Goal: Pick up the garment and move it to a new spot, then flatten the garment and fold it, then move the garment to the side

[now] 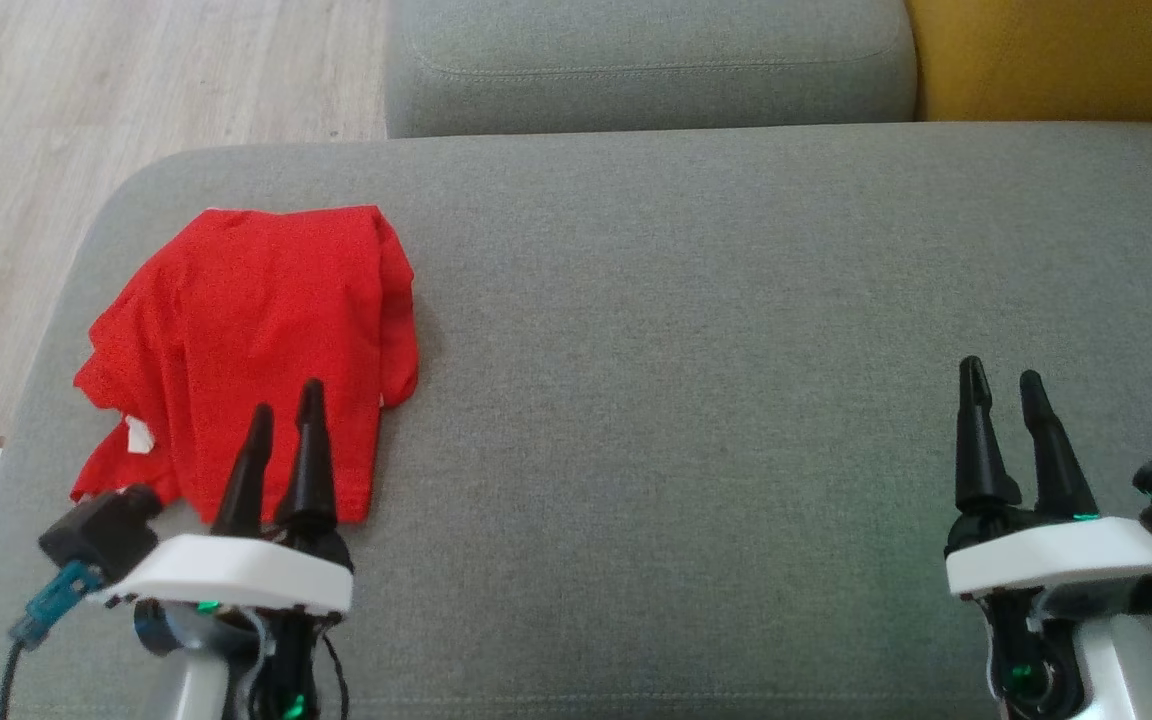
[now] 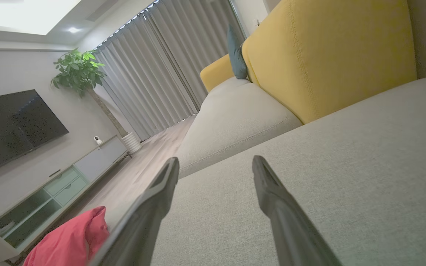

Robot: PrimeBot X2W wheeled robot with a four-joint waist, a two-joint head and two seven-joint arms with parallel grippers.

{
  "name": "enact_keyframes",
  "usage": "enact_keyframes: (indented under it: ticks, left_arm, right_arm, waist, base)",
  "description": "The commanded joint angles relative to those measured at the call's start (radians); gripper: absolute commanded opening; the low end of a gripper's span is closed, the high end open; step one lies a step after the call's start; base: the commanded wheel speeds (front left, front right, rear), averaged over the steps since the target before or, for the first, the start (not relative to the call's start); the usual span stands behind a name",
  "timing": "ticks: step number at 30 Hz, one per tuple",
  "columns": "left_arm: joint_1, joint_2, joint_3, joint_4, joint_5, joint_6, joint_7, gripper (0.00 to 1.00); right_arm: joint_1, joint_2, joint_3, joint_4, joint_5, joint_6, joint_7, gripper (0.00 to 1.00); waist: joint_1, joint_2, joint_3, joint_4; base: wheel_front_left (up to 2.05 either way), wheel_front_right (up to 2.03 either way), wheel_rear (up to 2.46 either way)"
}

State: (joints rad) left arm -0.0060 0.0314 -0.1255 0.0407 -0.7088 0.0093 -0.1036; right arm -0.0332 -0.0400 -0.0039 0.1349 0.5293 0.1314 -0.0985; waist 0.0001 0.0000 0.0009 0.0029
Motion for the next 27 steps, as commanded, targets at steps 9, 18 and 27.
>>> enact_keyframes:
  ticks: [9,18,27]
  left_arm:
    - [-0.059,0.023,-0.041,-0.046,0.177,0.037,-0.034,1.00]
    - [-0.070,0.067,-0.122,-0.046,0.328,0.116,-0.060,1.00]
    - [-0.081,0.119,-0.220,-0.043,0.449,0.186,-0.087,1.00]
  right_arm:
    - [-0.031,-0.008,0.054,-0.059,-0.158,0.000,-0.038,1.00]
    - [-0.025,-0.008,0.085,-0.059,-0.285,-0.001,-0.065,1.00]
    - [-0.022,-0.009,0.117,-0.058,-0.404,-0.001,-0.091,1.00]
  waist:
    - [-0.0001,0.0000,-0.002,-0.002]
    - [-0.0001,0.0000,-0.006,-0.001]
    - [-0.0001,0.0000,-0.007,-0.006]
  base:
    - [0.00,0.00,0.00]
    - [0.00,0.00,0.00]
    - [0.00,0.00,0.00]
